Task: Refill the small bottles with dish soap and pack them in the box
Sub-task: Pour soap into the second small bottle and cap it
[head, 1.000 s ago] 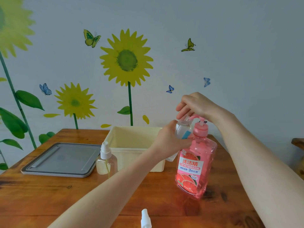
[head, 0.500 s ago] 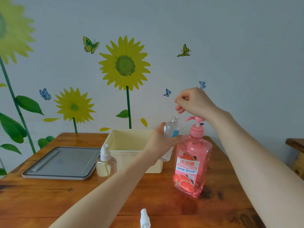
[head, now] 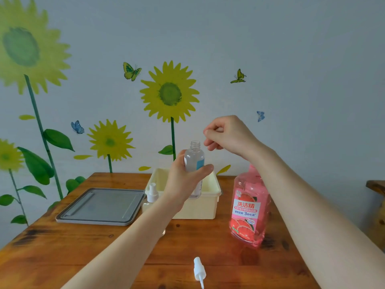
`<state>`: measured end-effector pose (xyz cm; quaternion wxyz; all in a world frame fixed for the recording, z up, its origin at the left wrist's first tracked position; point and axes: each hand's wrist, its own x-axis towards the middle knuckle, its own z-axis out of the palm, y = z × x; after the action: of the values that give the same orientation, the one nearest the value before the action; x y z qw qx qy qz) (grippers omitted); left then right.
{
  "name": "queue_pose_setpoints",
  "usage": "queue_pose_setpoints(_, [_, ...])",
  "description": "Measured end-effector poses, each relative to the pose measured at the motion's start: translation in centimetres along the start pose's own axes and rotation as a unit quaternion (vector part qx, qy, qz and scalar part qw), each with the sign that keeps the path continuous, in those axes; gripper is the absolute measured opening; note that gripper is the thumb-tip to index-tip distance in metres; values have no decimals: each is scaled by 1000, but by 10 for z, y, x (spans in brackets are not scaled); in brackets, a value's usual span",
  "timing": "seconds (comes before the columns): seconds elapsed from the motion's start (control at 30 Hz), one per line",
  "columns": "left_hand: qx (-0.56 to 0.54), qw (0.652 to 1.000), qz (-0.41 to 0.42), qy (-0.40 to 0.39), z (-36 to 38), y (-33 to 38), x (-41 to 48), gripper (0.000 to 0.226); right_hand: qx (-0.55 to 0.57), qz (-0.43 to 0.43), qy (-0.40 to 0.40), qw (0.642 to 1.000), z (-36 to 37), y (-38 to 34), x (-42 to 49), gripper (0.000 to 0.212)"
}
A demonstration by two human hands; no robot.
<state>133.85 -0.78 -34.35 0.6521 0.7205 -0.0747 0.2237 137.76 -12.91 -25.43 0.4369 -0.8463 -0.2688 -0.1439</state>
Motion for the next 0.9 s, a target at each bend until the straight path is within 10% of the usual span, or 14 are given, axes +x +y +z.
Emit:
queue_pose_setpoints(0.43, [29,999,-25,30,-38,-16,-54,52,-70,126,-144,979,67,23,-69,18])
queue_pose_setpoints(0.9, [73,995,-60,20,-39,-32,-74,71,-235,231,-344,879,122,91,-126,38])
